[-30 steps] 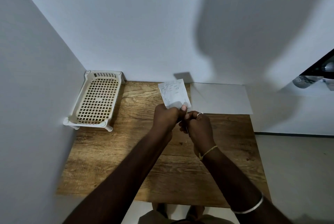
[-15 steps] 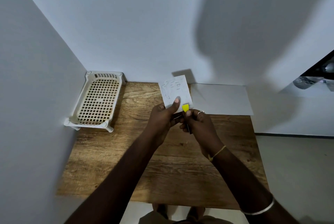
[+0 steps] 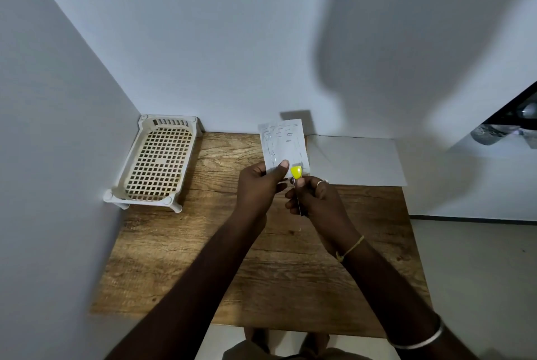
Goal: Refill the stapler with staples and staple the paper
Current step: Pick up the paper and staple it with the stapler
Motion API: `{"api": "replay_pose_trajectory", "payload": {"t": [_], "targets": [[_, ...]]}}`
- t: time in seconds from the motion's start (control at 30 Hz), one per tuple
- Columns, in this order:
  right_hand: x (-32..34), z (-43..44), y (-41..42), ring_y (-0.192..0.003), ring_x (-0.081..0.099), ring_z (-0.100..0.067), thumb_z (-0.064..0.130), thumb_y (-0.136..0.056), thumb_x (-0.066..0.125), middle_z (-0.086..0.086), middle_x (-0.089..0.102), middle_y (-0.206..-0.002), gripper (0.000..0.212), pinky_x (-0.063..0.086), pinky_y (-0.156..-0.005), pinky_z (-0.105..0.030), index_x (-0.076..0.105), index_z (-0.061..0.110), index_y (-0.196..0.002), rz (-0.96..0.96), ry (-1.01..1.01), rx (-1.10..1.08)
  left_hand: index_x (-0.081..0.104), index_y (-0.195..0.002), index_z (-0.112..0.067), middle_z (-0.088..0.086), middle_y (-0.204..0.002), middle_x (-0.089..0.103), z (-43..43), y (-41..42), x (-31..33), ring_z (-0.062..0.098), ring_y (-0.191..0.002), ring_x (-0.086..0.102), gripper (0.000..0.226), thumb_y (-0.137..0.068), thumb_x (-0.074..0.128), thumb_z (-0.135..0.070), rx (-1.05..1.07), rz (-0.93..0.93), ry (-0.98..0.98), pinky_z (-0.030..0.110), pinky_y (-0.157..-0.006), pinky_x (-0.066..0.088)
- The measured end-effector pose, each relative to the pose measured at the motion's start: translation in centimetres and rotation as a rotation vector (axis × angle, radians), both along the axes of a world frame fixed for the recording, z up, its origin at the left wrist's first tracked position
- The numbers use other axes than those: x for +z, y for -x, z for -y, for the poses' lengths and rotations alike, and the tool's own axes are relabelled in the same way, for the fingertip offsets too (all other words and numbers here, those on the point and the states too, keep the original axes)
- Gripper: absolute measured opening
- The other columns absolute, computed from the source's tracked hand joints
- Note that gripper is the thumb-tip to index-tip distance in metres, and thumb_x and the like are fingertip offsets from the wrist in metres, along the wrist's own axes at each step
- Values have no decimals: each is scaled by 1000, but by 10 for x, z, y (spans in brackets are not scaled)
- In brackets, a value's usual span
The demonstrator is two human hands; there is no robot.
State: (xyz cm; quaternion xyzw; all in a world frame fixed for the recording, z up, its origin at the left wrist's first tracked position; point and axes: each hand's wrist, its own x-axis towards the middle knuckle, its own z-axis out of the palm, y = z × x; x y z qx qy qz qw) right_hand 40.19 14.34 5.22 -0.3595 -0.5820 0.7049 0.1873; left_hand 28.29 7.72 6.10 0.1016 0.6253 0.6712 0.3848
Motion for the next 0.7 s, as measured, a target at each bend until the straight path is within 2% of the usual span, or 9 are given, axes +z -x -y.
{"api": "replay_pose_trajectory", "payload": {"t": [0.17,0.23,0.33,0.4,0.53,0.7], "targets": [[-3,-1,-2,-74,74,-18,37,-98,60,-5,77,-91,34,59,-66,-26,57,13,-122,7,-49,-23,75,-114,-5,10,-93,79,-2,-1,-3,19,-80,70,24,-93,72,-18,16,-42,30,32,-75,59],[-5,-1,-3,-74,76,-21,38,-94,65,-7,77,-94,35,59,-65,-27,52,15,-117,-7,-71,-34,75,-112,-4,13,-92,79,-2,-2,-2,25,-81,71,23,-94,72,-17,10,-30,17,36,-78,62],[-8,-1,-4,-74,77,-21,30,-90,74,-8,77,-96,33,60,-65,-30,48,20,-106,14,-131,-48,74,-111,0,20,-98,78,-1,-3,-3,41,-96,73,21,-94,70,-13,6,-1,-7,46,-86,62],[-11,-1,-5,-75,77,-17,31,-88,77,-5,76,-95,31,62,-66,-32,51,22,-102,76,-236,-53,74,-112,1,19,-99,78,0,-4,-2,42,-99,73,21,-93,71,-10,-6,-8,-21,48,-87,62],[-15,-2,-7,-86,74,-16,35,-92,71,2,74,-96,20,63,-77,-45,58,24,-101,189,-411,-42,76,-108,-2,16,-100,79,1,-4,-2,39,-98,74,21,-87,76,-4,-54,-15,-34,47,-87,62],[-16,3,-7,-94,72,-10,38,-98,60,5,72,-104,20,61,-80,-47,56,24,-112,196,-475,-12,74,-109,3,22,-95,77,0,0,-5,30,-81,72,21,-89,73,-1,-39,-19,-8,38,-79,62]]}}
